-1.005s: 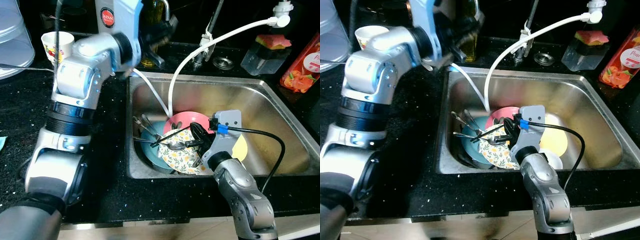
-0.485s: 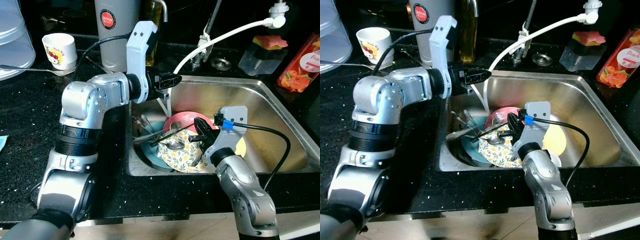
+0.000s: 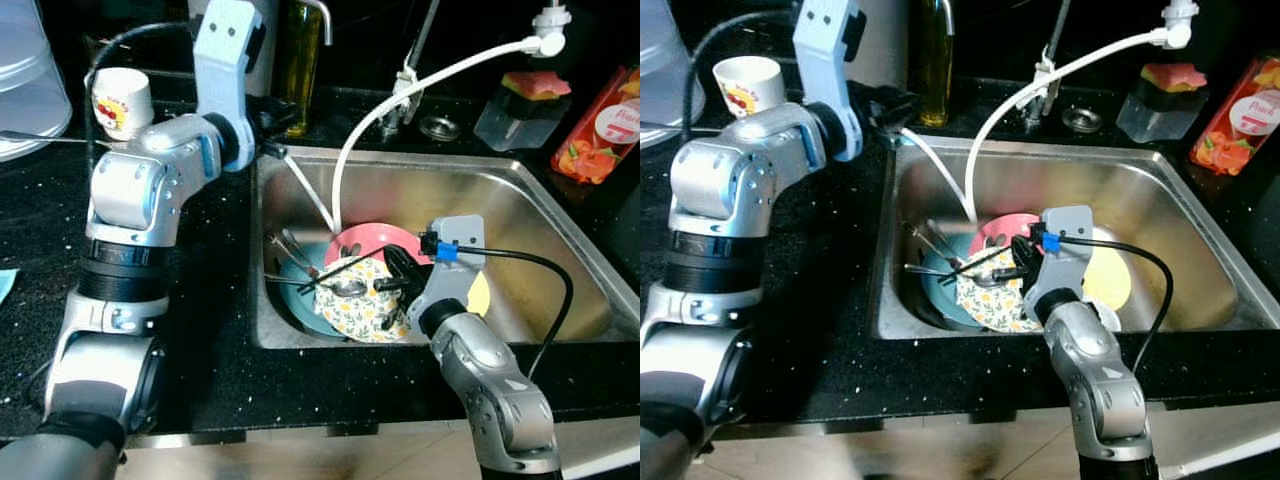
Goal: Kitchen organization
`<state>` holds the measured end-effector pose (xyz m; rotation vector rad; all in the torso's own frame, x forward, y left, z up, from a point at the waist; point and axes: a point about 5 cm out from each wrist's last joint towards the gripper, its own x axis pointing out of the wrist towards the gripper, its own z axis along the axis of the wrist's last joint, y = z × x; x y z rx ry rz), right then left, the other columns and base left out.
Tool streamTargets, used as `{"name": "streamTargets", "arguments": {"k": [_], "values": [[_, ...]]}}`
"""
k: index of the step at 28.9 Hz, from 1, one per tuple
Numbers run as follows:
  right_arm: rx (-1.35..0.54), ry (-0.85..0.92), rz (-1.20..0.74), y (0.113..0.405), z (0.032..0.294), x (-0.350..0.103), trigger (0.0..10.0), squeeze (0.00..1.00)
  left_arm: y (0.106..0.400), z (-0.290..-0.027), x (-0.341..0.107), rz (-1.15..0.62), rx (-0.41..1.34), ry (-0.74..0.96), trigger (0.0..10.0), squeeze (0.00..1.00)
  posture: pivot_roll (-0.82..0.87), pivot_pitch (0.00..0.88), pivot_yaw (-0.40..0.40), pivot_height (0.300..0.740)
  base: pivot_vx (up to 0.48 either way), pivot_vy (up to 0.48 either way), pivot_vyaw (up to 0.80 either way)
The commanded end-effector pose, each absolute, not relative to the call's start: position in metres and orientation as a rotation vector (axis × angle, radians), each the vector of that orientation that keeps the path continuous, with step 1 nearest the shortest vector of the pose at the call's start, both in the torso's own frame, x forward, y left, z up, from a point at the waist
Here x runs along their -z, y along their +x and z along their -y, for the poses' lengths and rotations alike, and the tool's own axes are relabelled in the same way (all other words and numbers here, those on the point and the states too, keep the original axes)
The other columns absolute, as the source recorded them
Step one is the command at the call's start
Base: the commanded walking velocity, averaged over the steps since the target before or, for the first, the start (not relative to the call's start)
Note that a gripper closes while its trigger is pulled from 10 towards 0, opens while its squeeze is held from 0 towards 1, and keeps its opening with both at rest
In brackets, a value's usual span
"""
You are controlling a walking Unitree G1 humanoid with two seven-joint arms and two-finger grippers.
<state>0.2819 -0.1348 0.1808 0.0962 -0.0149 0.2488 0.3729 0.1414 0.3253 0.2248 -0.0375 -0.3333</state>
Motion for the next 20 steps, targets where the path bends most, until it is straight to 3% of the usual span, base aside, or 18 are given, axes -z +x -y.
{"name": "streamTargets", "arguments": {"k": [1, 8, 15, 20], "values": [[-0.240, 0.110, 0.036, 0.282, 0.137, -0.186, 10.0, 0.00, 0.381, -0.151, -0.314, -0.025, 0.226, 0.354, 10.0, 0.00, 0.23, 0.058, -0.103, 0.740, 0.000, 0.000, 0.00], [-0.232, 0.123, 0.129, 0.283, 0.139, -0.203, 10.0, 0.00, 0.387, -0.166, -0.309, -0.040, 0.141, 0.441, 10.0, 0.00, 0.23, 0.060, -0.101, 0.740, 0.000, 0.000, 0.00], [-0.213, 0.143, 0.348, 0.282, 0.142, -0.252, 10.0, 0.00, 0.394, -0.189, -0.298, -0.117, -0.002, 0.566, 10.0, 0.00, 0.23, 0.066, -0.099, 0.740, 0.000, 0.000, 0.00], [-0.214, 0.151, 0.351, 0.283, 0.141, -0.254, 10.0, 0.00, 0.396, -0.201, -0.294, -0.158, -0.073, 0.561, 10.0, 0.00, 0.23, 0.069, -0.099, 0.740, 0.000, 0.000, 0.00]]}}
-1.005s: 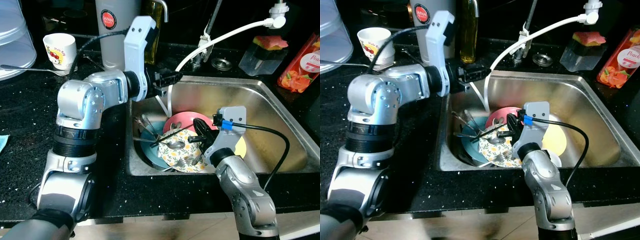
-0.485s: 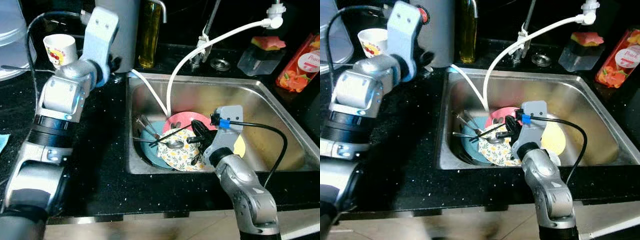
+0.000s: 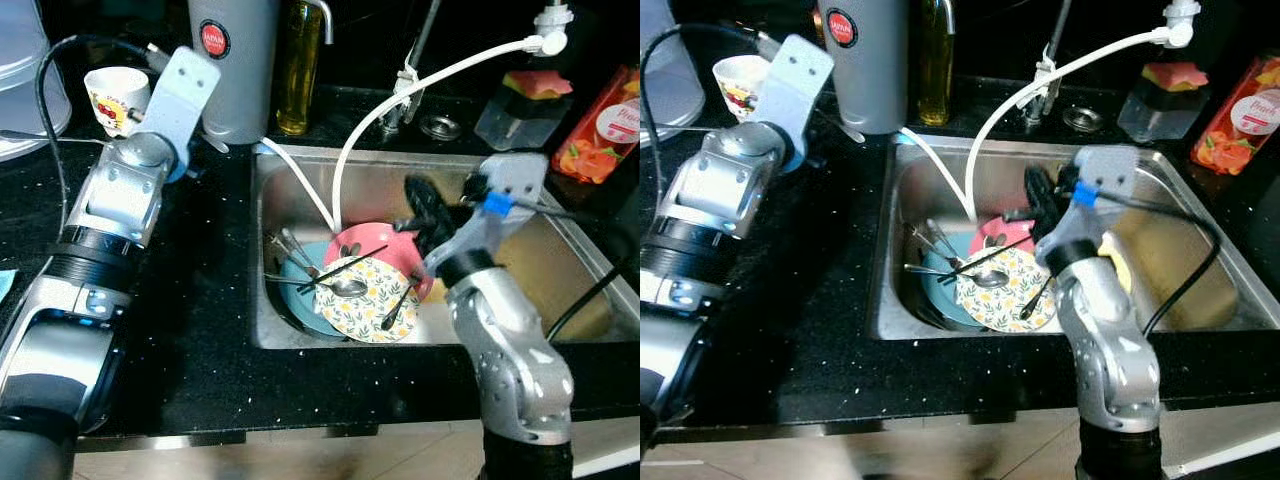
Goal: Kitchen organization
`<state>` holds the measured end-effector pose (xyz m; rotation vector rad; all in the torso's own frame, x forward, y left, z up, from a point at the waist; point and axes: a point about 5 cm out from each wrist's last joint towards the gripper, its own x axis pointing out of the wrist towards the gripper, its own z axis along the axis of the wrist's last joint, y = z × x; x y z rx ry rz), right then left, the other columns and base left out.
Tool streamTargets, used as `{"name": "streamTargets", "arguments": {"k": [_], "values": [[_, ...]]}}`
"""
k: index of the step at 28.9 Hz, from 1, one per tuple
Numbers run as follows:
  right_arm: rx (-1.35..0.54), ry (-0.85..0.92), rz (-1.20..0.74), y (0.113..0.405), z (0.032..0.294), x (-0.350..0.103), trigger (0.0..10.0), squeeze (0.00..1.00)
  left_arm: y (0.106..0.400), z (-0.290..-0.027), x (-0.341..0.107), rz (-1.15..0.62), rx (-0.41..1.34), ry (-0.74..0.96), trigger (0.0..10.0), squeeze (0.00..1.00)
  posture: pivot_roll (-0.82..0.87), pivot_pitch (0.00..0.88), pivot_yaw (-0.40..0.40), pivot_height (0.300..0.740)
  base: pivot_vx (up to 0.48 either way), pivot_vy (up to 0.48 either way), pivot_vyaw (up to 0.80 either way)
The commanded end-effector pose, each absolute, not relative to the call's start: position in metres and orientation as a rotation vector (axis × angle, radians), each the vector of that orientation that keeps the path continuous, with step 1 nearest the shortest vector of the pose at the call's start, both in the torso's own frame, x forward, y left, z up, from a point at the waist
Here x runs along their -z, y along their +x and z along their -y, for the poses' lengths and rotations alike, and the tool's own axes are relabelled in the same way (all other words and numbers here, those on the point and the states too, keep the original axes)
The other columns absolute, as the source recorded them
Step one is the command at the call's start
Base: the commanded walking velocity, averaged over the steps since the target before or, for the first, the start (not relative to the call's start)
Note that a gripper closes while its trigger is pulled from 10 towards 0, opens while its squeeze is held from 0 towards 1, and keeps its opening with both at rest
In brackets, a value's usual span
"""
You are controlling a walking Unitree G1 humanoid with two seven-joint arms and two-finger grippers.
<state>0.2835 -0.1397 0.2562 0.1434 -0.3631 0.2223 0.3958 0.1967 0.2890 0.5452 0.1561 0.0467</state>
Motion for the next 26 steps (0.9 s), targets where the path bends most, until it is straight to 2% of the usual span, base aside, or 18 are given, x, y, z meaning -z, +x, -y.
{"name": "streamTargets", "arguments": {"k": [1, 9, 10, 13, 15, 19, 22, 26], "values": [[-0.214, 0.153, 0.342, 0.284, 0.141, -0.253, 10.0, 0.00, 0.397, -0.209, -0.292, -0.183, -0.109, 0.534, 10.0, 0.00, 0.24, 0.070, -0.098, 0.740, 0.000, 0.000, 0.00], [-0.235, 0.159, 0.304, 0.284, 0.135, -0.245, 10.0, 0.00, 0.399, -0.220, -0.291, -0.206, -0.152, 0.494, 10.0, 0.00, 0.24, 0.074, -0.093, 0.740, 0.000, 0.000, 0.00], [-0.243, 0.159, 0.288, 0.284, 0.133, -0.241, 10.0, 0.00, 0.401, -0.229, -0.292, -0.220, -0.201, 0.412, 10.0, 0.00, 0.25, 0.076, -0.092, 0.740, 0.000, 0.000, 0.00], [-0.248, 0.161, 0.274, 0.284, 0.131, -0.238, 10.0, 0.00, 0.402, -0.238, -0.293, -0.227, -0.240, 0.383, 10.0, 0.00, 0.25, 0.076, -0.092, 0.740, 0.000, 0.000, 0.00], [-0.253, 0.165, 0.262, 0.284, 0.130, -0.236, 10.0, 0.00, 0.407, -0.234, -0.297, -0.209, -0.199, 0.501, 10.0, 0.00, 0.25, 0.080, -0.091, 0.740, 0.000, 0.000, 0.00], [-0.257, 0.167, 0.259, 0.284, 0.129, -0.235, 10.0, 0.00, 0.409, -0.228, -0.303, -0.168, -0.179, 0.608, 10.0, 0.00, 0.25, 0.081, -0.089, 0.740, 0.000, 0.000, 0.00], [-0.278, 0.177, 0.241, 0.283, 0.125, -0.232, 10.0, 0.00, 0.414, -0.215, -0.299, -0.165, -0.080, 0.766, 10.0, 0.00, 0.26, 0.085, -0.089, 0.740, 0.000, 0.000, 0.00], [-0.318, 0.171, 0.194, 0.279, 0.118, -0.222, 10.0, 0.00, 0.417, -0.210, -0.287, -0.203, -0.045, 0.849, 10.0, 0.00, 0.27, 0.094, -0.087, 0.740, 0.000, 0.000, 0.00]]}}
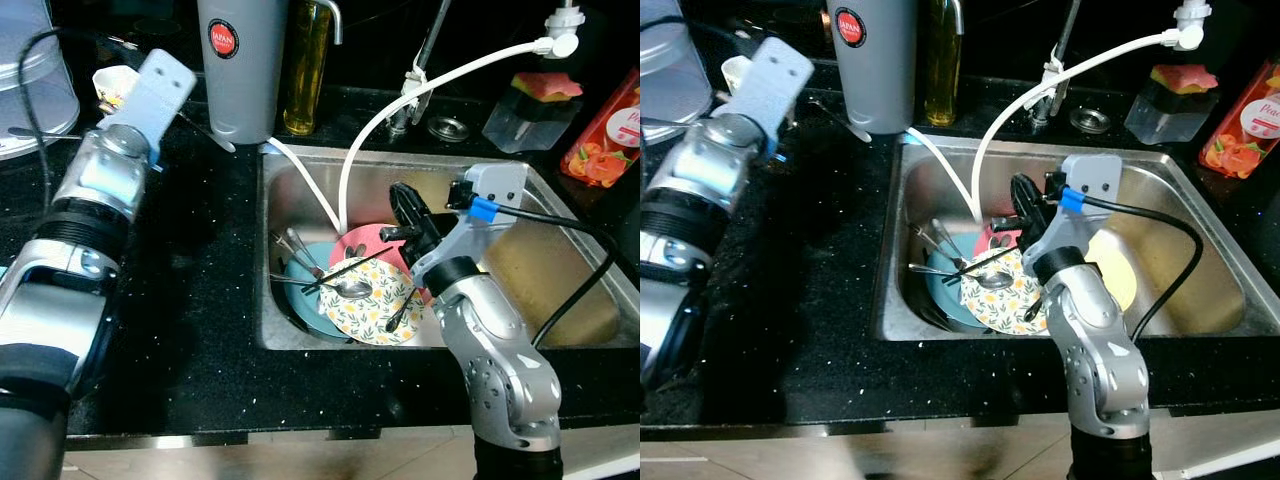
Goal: Kitchen organization
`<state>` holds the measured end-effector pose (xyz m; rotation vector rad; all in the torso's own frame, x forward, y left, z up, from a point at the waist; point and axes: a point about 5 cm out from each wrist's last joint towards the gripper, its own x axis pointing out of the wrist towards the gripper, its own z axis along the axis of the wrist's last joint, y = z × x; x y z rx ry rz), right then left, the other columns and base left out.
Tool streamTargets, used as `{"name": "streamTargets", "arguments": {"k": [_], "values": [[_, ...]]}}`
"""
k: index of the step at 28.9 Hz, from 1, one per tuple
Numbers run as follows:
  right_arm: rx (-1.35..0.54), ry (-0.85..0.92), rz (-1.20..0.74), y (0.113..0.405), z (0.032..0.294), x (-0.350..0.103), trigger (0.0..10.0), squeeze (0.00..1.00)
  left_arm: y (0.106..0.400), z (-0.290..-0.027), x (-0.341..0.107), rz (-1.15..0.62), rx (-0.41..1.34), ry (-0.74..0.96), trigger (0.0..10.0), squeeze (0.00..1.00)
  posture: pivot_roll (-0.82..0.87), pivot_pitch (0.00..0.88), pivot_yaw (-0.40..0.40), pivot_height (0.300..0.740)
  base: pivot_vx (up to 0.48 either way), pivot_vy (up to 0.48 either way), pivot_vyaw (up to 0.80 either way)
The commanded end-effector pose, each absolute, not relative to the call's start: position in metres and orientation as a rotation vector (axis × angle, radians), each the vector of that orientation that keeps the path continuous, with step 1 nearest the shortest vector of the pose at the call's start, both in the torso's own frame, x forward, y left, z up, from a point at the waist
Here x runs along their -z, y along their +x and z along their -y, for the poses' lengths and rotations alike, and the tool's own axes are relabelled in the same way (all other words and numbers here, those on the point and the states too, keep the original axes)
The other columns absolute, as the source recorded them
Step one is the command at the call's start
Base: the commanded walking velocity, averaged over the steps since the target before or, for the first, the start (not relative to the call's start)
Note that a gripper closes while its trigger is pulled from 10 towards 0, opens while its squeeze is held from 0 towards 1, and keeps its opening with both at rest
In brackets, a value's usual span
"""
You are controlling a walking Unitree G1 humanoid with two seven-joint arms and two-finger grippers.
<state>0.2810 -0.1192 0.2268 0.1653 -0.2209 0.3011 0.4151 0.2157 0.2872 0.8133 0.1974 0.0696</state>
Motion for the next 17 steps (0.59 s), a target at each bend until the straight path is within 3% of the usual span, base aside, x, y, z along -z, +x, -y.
{"name": "streamTargets", "arguments": {"k": [1, 17], "values": [[-0.331, 0.171, 0.172, 0.278, 0.115, -0.218, 10.0, 0.00, 0.418, -0.211, -0.283, -0.211, -0.052, 0.881, 10.0, 0.00, 0.28, 0.106, -0.082, 0.740, 0.000, 0.000, 0.00], [-0.411, 0.199, 0.095, 0.278, 0.100, -0.208, 10.0, 0.00, 0.420, -0.220, -0.275, -0.225, -0.064, 1.018, 10.0, 0.00, 0.32, 0.178, -0.106, 0.740, 0.000, 0.000, 0.00]]}}
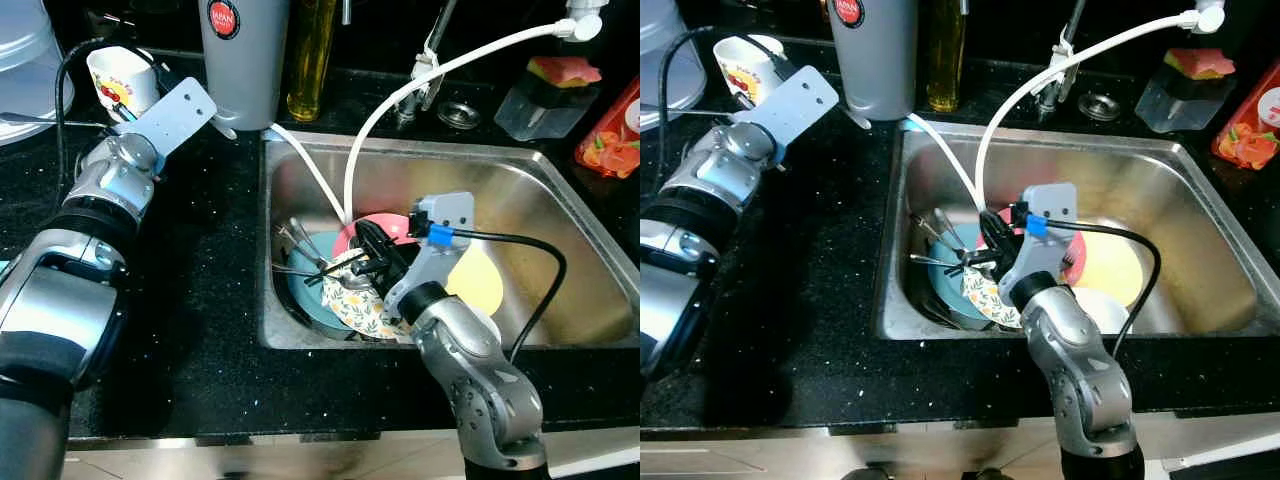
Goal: Kitchen organization
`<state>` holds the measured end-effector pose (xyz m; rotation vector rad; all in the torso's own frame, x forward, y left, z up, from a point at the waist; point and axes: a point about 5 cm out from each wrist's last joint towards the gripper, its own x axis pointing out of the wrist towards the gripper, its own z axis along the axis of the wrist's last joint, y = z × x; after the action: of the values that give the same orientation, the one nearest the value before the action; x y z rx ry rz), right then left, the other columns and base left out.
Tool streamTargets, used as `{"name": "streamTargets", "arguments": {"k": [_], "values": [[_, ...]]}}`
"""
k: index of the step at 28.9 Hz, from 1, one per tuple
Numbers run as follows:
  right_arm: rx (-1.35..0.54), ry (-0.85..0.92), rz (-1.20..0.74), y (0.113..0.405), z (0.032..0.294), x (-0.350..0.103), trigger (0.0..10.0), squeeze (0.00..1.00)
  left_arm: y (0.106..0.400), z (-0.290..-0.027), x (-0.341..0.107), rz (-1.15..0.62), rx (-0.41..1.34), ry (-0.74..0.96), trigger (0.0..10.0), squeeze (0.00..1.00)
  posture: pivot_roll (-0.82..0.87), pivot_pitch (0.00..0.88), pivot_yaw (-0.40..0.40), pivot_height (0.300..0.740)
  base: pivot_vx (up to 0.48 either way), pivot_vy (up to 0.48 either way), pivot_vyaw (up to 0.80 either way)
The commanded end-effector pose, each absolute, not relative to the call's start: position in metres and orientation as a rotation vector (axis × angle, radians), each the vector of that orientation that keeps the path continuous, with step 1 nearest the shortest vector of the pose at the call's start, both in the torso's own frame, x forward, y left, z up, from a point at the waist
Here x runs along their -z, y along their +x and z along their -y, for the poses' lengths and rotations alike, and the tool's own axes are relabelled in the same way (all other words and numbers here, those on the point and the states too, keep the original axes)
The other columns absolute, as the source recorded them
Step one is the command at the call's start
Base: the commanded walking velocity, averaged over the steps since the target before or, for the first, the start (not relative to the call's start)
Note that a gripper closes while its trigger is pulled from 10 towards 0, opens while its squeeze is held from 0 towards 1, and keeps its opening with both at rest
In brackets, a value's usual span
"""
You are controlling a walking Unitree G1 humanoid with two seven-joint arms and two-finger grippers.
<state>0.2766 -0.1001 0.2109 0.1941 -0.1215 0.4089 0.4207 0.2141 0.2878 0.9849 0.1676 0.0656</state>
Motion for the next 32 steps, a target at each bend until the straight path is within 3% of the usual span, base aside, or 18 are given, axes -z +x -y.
{"name": "streamTargets", "arguments": {"k": [1, 11, 22, 32], "values": [[-0.413, 0.201, 0.096, 0.277, 0.099, -0.208, 10.0, 0.00, 0.420, -0.221, -0.274, -0.225, -0.064, 1.024, 10.0, 0.00, 0.32, 0.179, -0.106, 0.740, 0.000, 0.000, 0.00], [-0.413, 0.235, 0.108, 0.275, 0.096, -0.212, 10.0, 0.00, 0.419, -0.228, -0.273, -0.243, -0.095, 0.979, 10.0, 0.00, 0.33, 0.194, -0.104, 0.740, 0.000, 0.000, 0.00], [-0.394, 0.254, 0.122, 0.276, 0.097, -0.214, 10.0, 0.00, 0.419, -0.230, -0.321, -0.021, -0.235, 0.615, 10.0, 0.00, 0.32, 0.182, -0.094, 0.740, 0.000, 0.000, 0.00], [-0.391, 0.250, 0.139, 0.282, 0.099, -0.215, 10.0, 0.00, 0.407, -0.257, -0.356, 0.026, -0.397, 0.215, 10.0, 0.00, 0.35, 0.145, -0.094, 0.740, 0.000, 0.000, 0.00]]}}
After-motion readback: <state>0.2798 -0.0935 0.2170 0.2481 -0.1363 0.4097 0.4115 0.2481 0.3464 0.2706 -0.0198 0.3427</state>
